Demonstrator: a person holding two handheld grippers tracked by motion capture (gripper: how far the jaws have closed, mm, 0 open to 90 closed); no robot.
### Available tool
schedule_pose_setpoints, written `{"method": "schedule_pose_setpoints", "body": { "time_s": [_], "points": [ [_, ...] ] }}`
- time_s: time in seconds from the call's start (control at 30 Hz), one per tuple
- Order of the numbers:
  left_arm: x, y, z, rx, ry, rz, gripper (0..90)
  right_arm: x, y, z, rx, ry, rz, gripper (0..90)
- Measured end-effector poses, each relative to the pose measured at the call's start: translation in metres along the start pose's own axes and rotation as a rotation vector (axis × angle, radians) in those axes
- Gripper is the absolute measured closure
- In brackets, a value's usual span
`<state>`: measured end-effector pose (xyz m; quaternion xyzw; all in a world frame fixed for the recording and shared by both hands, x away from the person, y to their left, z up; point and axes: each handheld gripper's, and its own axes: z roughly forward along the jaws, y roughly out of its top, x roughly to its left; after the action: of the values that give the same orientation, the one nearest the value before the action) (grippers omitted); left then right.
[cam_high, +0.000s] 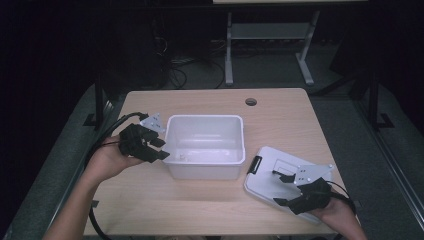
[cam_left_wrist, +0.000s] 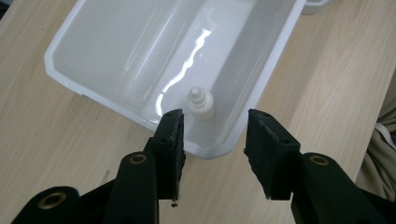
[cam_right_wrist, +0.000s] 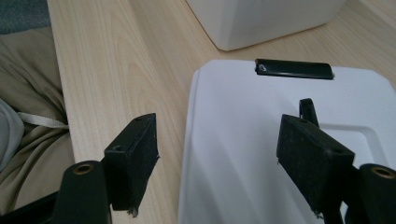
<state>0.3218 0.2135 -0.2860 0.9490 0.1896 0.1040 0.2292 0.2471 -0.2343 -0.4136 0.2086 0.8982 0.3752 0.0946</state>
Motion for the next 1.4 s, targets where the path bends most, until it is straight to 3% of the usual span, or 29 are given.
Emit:
{"method": "schedule_pose_setpoints", "body": {
  "time_s": [0.47,1.4],
  "points": [
    [-0.003,-0.024,-0.009,-0.009,0.012,-0.025,51.8,0.001,0.003,0.003,0.008,0.003,-0.007,28.4],
    [-0.015,-0.067,-0.004,-0.032,0.029,-0.067,48.5,0.0,0.009,0.002,0.021,-0.018,-0.023,28.0]
  ]
}}
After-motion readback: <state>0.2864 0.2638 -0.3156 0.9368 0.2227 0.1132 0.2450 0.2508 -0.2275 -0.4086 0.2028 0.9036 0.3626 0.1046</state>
